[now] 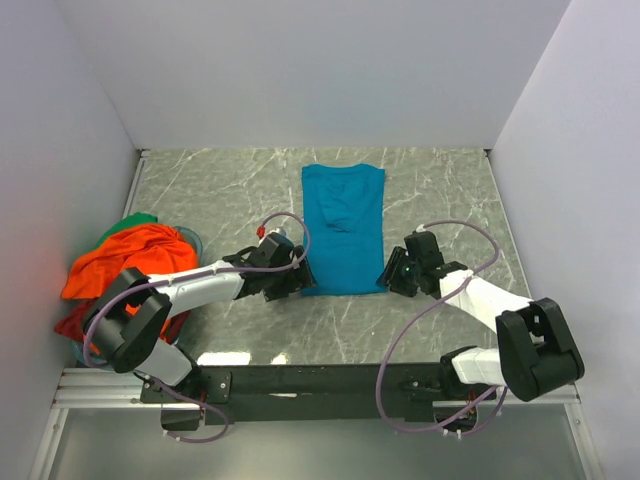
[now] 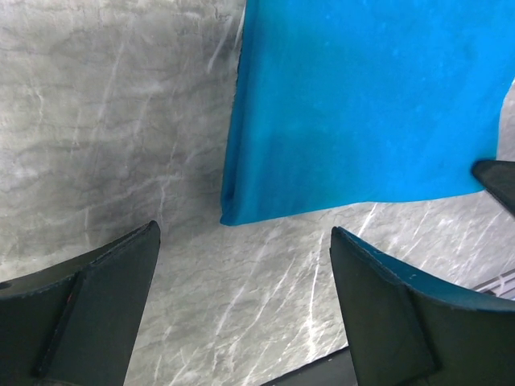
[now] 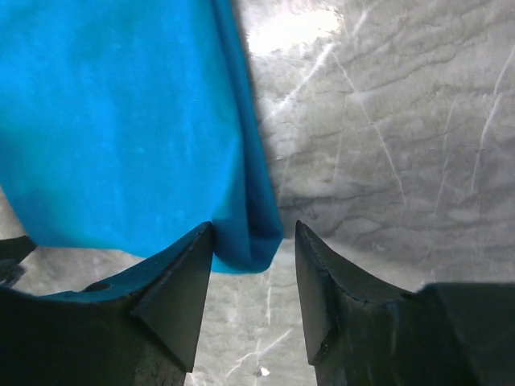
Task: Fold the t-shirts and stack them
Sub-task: Fold the tshirt, then neatly place the folded tshirt to the corner
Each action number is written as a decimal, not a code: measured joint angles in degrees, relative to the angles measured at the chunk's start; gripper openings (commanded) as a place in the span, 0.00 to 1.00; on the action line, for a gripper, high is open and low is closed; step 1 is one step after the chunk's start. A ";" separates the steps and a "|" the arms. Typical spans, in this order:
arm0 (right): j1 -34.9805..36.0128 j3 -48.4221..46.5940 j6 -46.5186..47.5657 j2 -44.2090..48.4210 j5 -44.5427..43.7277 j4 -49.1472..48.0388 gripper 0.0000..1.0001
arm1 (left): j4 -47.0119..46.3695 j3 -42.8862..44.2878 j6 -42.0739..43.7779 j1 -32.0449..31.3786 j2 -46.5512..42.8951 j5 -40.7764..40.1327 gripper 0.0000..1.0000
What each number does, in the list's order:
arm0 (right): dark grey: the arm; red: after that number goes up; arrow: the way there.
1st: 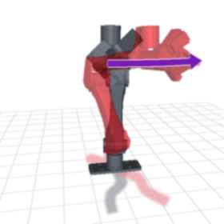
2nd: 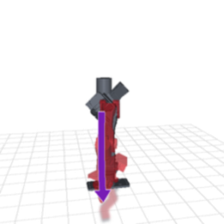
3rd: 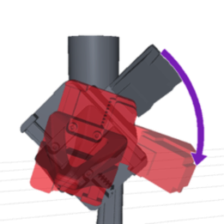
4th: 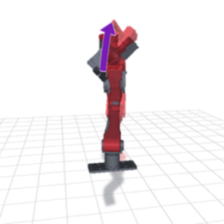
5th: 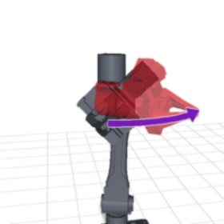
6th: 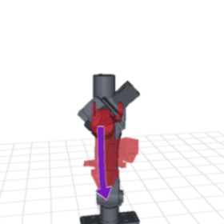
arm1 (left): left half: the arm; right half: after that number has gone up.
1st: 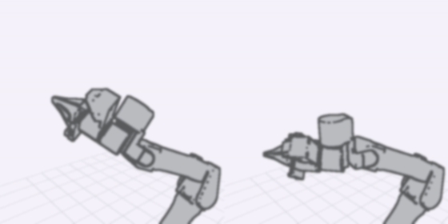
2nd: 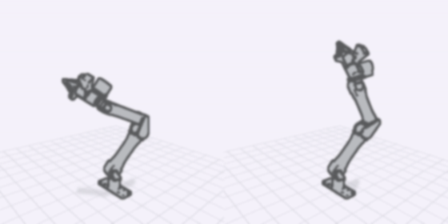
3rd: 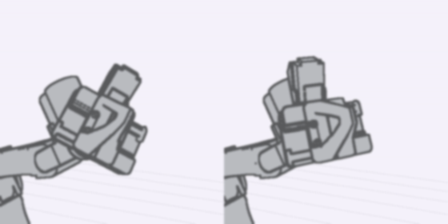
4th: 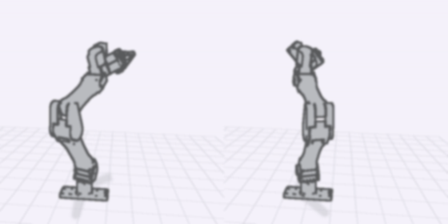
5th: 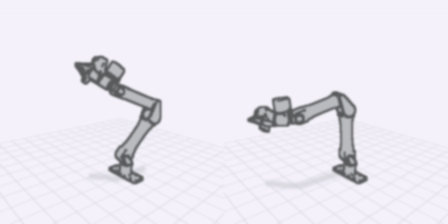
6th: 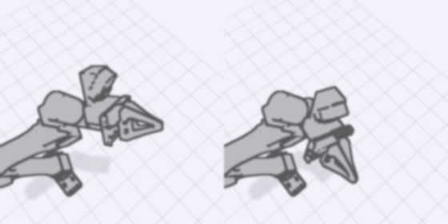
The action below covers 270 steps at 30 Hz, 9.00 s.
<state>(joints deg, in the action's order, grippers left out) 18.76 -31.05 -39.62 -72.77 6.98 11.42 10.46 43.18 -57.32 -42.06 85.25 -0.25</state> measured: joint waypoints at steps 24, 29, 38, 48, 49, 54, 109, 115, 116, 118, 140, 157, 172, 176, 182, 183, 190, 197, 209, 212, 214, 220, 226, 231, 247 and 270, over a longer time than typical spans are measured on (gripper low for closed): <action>0.00 4.11 -1.92 -1.46 1.75 -5.92 0.11 | -1.40 0.00 -2.25 -0.57 3.45 0.31 0.44; 0.00 4.11 -1.95 -1.62 1.77 -6.08 0.08 | -2.99 0.02 -2.49 -0.57 4.68 0.48 0.34; 0.02 4.11 -1.46 -1.49 1.97 -5.88 0.02 | -3.63 1.53 -2.32 -0.81 6.95 0.83 0.01; 1.14 4.11 2.51 9.07 6.58 5.35 0.00 | 3.89 -0.66 -2.67 -4.26 -2.51 -1.51 0.01; 1.33 4.11 3.04 11.08 7.32 7.13 0.00 | 4.87 -0.92 -2.95 -4.68 -4.61 -1.70 0.01; 2.12 3.58 5.03 20.65 13.07 16.20 0.00 | 10.62 -1.51 -3.65 -6.43 -16.50 -2.99 0.01; -3.21 -21.46 8.31 11.50 14.91 26.34 0.00 | 11.28 24.39 7.37 5.53 -4.02 -6.91 0.01; -5.09 -21.46 9.20 9.01 17.70 24.70 0.00 | 11.08 24.57 7.98 7.06 -3.32 -5.90 0.01; -5.55 -21.49 9.29 8.61 17.97 24.50 0.00 | 10.99 24.79 8.09 7.39 -2.82 -5.46 0.00; -6.45 -21.59 9.49 7.74 18.32 24.02 0.00 | 10.51 25.66 8.17 7.96 -0.96 -4.48 0.00; -13.22 -29.97 8.02 -16.61 20.98 16.44 0.00 | 10.75 45.97 9.90 12.48 28.11 0.50 0.01; -14.91 -39.71 6.51 -24.79 13.03 16.81 0.80 | 11.08 53.86 11.65 13.97 36.33 3.52 1.00; -7.32 -31.28 8.55 -14.32 19.21 13.40 0.84 | 2.08 28.55 9.16 7.21 14.75 7.45 1.00; -7.34 -34.05 8.70 -20.37 18.84 12.37 0.84 | 0.11 26.62 8.24 4.17 15.34 9.46 0.99; -7.41 -44.28 9.51 -33.97 16.31 11.69 0.84 | -1.40 26.01 7.89 3.78 18.78 11.04 0.99; -7.41 -46.07 9.64 -36.20 15.76 11.58 0.84 | -1.40 25.59 7.89 3.82 19.02 11.04 1.00; -7.50 -49.35 10.58 -42.23 13.46 12.63 0.84 | -2.47 22.01 7.04 3.89 19.26 11.06 0.99; -7.54 -53.29 12.52 -41.75 10.60 15.98 0.86 | -5.42 18.25 5.97 3.89 19.02 11.17 0.99; -5.68 -37.09 11.28 -13.40 1.90 17.40 0.90 | -1.16 16.37 6.08 0.83 6.25 5.14 0.99; -3.87 -28.22 8.66 -7.23 0.35 15.41 0.90 | -0.33 15.23 6.08 0.11 -1.95 2.73 0.99; -3.26 -22.80 7.21 -6.08 0.07 14.67 0.90 | 0.57 13.05 5.95 0.07 -8.04 0.17 0.99; -3.23 -16.35 5.16 -6.56 -0.98 14.47 0.90 | 8.98 2.29 3.34 0.09 -26.88 -9.29 0.99; -3.15 -16.28 3.30 -10.29 -1.40 8.92 0.79 | 19.10 -4.17 -1.09 0.15 -40.61 -17.42 0.99; -3.15 -17.14 2.12 -17.68 -1.36 6.97 0.70 | 22.99 -5.81 -3.39 0.15 -42.73 -19.34 0.99; -3.15 -25.42 6.21 -26.14 -2.14 6.69 0.00 | 23.06 -8.07 -3.87 1.55 -41.20 -22.40 0.99; -8.35 -63.56 34.60 -47.41 -23.89 18.84 0.00 | 12.28 -5.92 7.02 16.90 -27.96 -14.43 1.00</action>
<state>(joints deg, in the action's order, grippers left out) 10.41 -94.61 -5.02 -120.18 -16.91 30.26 22.74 37.26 -50.30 -25.17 57.30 -14.68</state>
